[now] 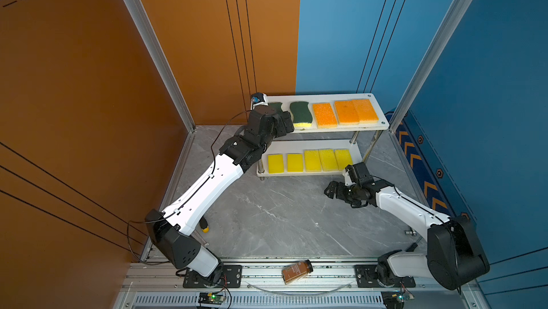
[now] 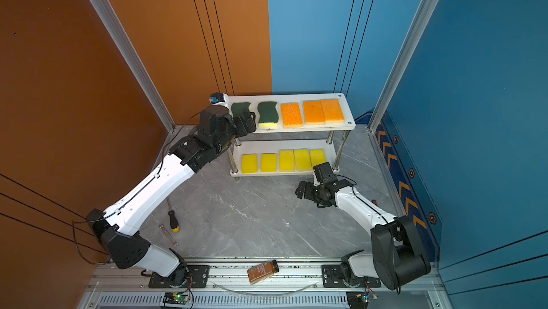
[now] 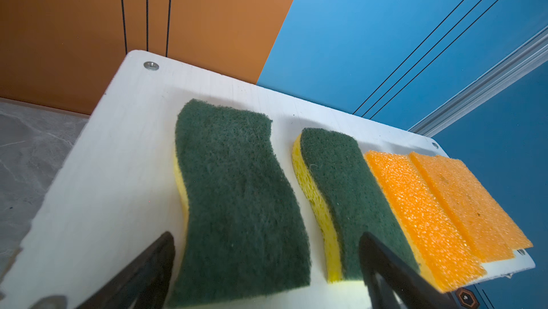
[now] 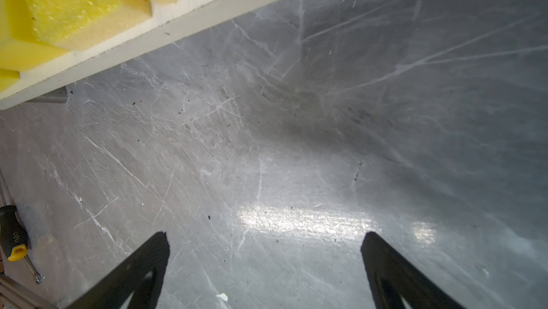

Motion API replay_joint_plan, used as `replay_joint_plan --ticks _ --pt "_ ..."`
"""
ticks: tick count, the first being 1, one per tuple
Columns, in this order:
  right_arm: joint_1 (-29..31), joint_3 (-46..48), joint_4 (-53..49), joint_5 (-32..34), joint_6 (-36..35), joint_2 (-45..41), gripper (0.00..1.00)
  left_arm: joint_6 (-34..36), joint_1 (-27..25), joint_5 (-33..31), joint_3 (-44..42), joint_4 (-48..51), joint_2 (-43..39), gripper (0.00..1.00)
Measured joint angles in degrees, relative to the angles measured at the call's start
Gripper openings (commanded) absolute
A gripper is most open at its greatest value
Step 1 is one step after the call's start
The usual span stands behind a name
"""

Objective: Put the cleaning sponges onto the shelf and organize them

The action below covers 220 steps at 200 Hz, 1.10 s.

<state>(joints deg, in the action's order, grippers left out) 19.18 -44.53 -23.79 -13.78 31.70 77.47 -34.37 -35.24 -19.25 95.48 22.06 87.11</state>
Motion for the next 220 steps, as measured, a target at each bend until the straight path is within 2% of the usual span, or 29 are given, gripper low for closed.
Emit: replay_joint_plan --ticks 82,142,185,220 --pt "0.24 -5.46 -5.4 -0.17 -3.39 -5.66 1.0 2.73 -1.57 -3.56 -3.74 1.31 -4.85 0.98" --pt "0.22 -10.21 -9.92 0.07 -7.1 -8.13 1.0 6.51 -3.65 -7.19 -7.69 1.9 -14.53 0.98" --pt "0.22 -12.15 -12.33 0.85 -10.91 -9.27 1.0 9.51 -3.39 -9.44 -15.28 1.68 -20.55 0.98" --pt "-0.7 -15.56 -13.77 0.96 -16.52 -10.05 1.0 12.85 -1.49 -8.94 -26.21 -1.7 -24.44 0.98"
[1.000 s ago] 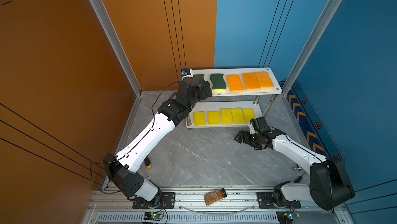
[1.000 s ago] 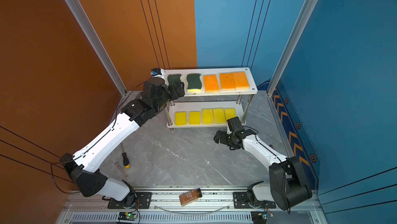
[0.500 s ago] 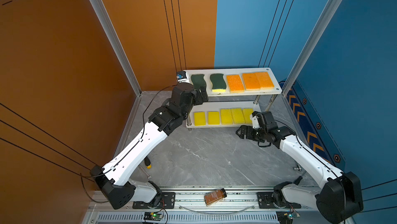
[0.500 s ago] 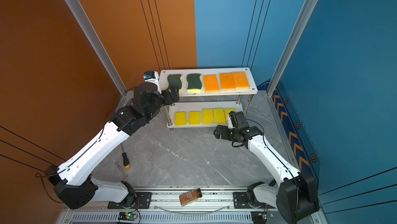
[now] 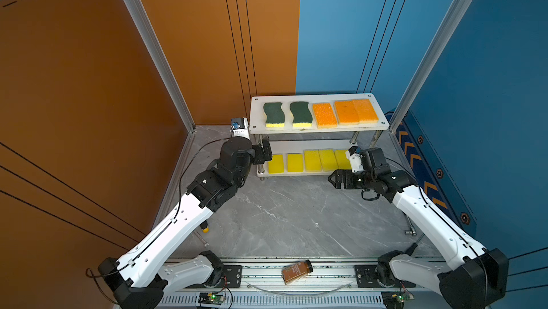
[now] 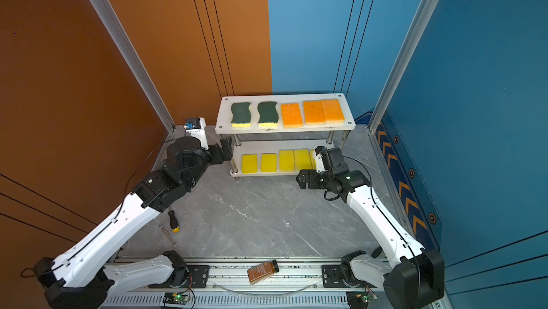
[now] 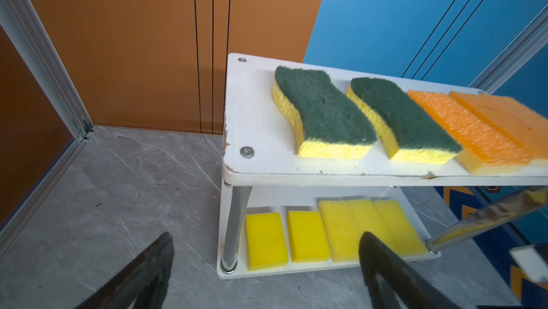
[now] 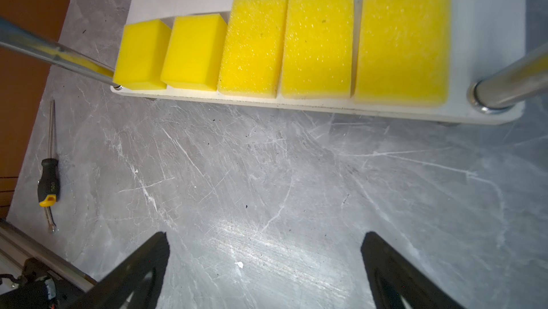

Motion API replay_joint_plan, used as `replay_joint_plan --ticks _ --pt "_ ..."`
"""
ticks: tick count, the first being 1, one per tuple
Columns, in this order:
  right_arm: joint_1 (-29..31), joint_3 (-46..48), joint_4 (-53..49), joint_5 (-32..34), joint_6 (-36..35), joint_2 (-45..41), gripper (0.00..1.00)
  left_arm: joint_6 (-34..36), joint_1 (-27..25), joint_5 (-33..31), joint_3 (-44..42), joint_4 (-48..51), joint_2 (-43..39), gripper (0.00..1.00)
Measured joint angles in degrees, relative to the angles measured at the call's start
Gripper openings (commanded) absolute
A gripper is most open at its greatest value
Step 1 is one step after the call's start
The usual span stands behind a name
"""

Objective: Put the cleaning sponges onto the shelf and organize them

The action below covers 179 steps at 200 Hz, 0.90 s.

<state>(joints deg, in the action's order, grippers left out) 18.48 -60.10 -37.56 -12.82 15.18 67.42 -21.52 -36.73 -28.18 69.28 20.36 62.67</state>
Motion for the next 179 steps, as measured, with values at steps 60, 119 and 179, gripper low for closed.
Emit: replay_joint_plan --ticks 60,119,179 --pt "-10.19 -1.73 4.57 -0.48 -5.57 -4.09 1.0 3.61 5.55 4.22 -17.73 -9.27 -7.32 0.98" --pt "-28.33 19.87 28.85 -5.62 -1.79 -7.63 1.0 7.17 12.09 5.35 -26.16 -13.7 -9.75 0.98" --pt "-29.68 33.0 55.01 -3.21 -2.4 -0.63 1.0 11.8 16.92 6.78 -35.85 -17.59 -11.63 0.98"
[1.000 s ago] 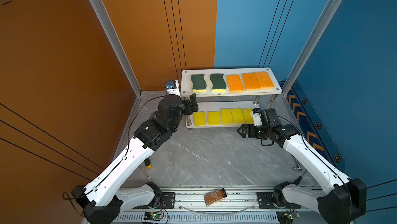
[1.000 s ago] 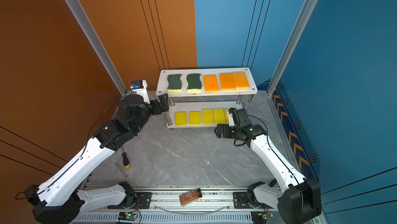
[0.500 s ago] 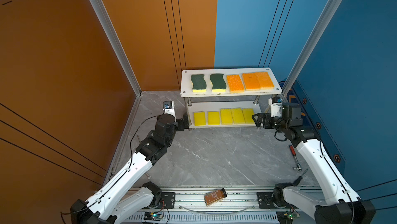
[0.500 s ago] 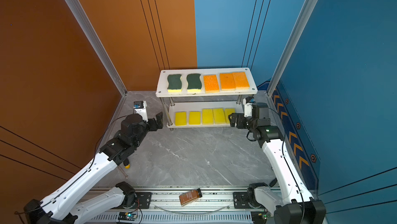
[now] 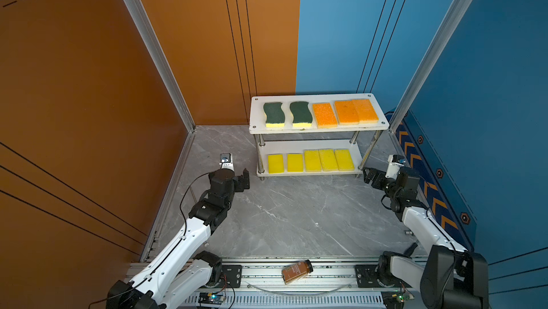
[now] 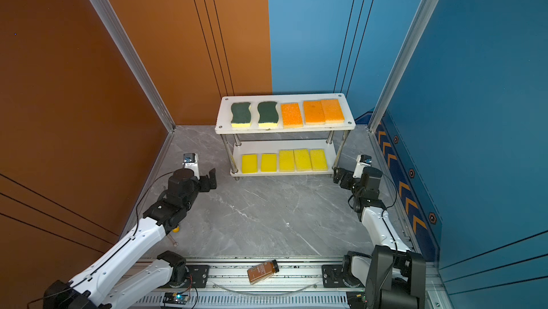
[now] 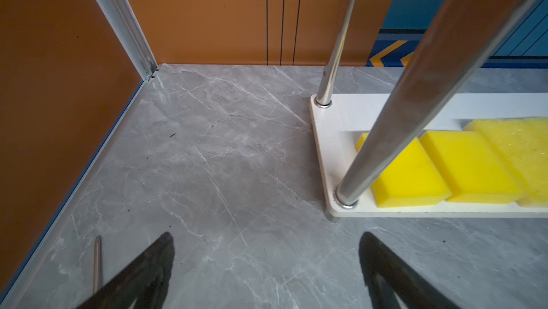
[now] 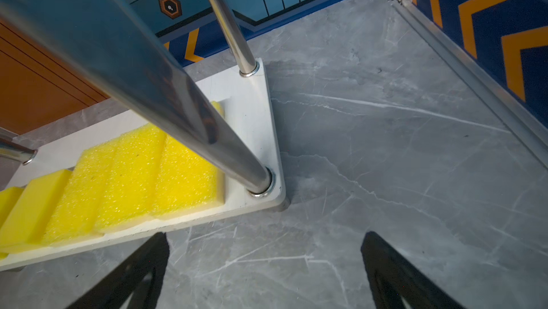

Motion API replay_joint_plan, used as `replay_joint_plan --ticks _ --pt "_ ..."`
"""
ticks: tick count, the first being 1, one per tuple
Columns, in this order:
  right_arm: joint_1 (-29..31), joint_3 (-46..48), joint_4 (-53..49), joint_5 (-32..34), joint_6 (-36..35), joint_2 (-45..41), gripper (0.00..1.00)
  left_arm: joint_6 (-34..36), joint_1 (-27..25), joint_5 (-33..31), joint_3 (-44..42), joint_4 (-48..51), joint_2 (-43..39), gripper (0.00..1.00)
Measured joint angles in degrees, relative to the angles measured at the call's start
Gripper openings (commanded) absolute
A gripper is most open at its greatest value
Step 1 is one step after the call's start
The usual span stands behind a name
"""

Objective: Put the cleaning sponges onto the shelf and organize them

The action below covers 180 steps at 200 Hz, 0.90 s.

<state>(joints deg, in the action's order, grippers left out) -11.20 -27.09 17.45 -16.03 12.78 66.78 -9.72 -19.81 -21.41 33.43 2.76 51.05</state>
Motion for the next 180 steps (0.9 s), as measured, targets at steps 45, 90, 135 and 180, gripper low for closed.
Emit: replay_joint_plan --ticks 45,90,135,180 --pt "5.25 6.99 17.7 5.57 -3.45 9.01 1.0 6.6 2.12 0.02 -11.26 -10.8 -4.07 0.98" --pt "9.2 7.43 29.81 11.41 -6.16 15.93 1.0 8.9 9.92 0.94 -20.76 -27.08 -0.24 0.98" --pt "11.28 8.39 35.82 17.46 -7.48 21.73 1.0 10.12 14.86 5.16 -21.53 -38.21 11.19 0.98" --pt "12.07 6.67 35.69 20.31 -8.15 21.73 1.0 10.67 16.83 8.28 -21.57 -49.94 20.7 0.98"
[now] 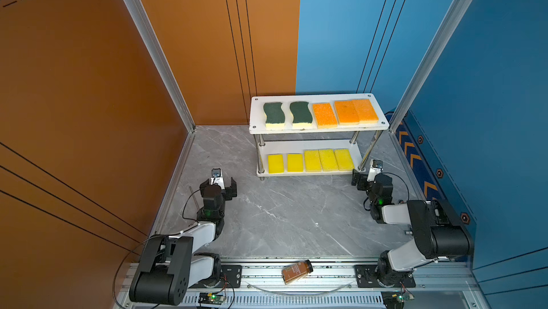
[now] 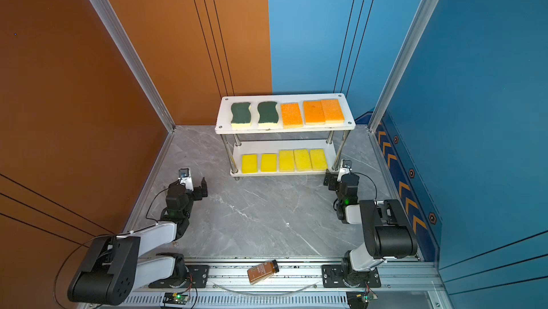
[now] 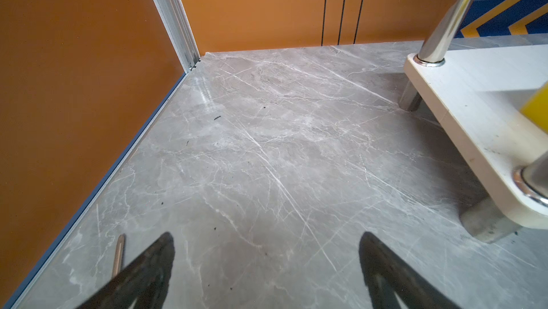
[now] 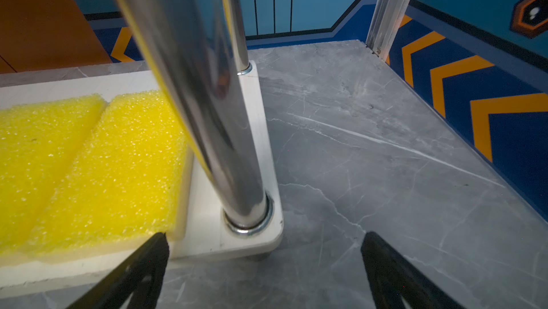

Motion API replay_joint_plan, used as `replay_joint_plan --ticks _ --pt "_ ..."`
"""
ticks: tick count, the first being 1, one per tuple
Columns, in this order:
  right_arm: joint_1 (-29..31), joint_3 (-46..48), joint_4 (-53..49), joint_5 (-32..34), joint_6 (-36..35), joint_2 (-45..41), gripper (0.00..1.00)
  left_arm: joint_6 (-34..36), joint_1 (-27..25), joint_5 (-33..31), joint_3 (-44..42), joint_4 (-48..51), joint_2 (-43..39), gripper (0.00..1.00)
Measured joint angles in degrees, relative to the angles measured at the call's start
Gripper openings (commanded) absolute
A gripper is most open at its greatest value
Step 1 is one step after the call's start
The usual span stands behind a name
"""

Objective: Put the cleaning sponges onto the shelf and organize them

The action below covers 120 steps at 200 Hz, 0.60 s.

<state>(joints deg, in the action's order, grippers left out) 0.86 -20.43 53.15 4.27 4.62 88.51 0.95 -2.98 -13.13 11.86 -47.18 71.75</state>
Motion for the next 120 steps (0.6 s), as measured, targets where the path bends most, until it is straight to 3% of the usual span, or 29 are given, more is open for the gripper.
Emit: replay_joint_plan --ticks 27,59,120 --pt "0.0 -0.04 -0.04 0.55 -0.2 0.0 1.0 -0.92 1.62 1.77 -0.13 -8.28 5.09 0.98" --pt "0.02 -0.04 -0.04 0.57 -0.2 0.0 1.0 -1.88 2.58 2.78 -0.11 -19.5 18.36 0.98" --pt "0.02 -0.04 -0.04 0.57 -0.22 0.0 1.0 -2.67 2.56 3.37 8.37 -11.91 18.36 0.98"
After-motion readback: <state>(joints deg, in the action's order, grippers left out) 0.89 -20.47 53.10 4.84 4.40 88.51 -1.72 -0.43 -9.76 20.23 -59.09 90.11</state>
